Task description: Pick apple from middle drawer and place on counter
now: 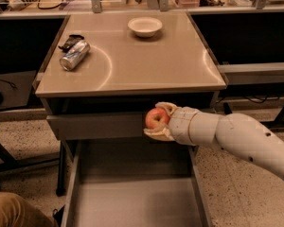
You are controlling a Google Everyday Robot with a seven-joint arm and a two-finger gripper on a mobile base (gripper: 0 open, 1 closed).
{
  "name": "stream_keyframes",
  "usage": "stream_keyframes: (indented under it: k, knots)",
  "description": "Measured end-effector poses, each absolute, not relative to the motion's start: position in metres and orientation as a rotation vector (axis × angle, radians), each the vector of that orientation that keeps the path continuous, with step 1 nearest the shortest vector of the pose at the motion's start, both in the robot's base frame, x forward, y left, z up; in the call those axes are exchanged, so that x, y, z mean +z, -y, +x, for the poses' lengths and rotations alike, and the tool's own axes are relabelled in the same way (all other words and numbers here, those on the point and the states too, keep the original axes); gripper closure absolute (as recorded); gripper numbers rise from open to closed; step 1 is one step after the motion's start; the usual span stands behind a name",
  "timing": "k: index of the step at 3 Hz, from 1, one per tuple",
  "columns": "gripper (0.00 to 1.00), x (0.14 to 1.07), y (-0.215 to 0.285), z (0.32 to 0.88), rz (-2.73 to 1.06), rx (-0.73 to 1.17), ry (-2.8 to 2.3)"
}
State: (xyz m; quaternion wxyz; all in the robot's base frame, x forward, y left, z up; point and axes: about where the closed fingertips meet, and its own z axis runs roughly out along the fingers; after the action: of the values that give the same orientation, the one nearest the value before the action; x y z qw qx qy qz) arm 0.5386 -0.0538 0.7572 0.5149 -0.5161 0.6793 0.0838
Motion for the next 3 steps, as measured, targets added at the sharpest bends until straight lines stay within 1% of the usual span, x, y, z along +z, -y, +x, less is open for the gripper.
stream_keyframes:
  k: [1, 2, 3]
  knots:
    - [1.0, 0.829, 0.053, 0.572, -1.295, 0.161, -1.553]
    - [1.0, 0.875, 0.06, 0.606, -1.289, 0.164, -1.519]
    - [1.0, 0.907, 0.073, 0.658, -1.251, 0.145, -1.505]
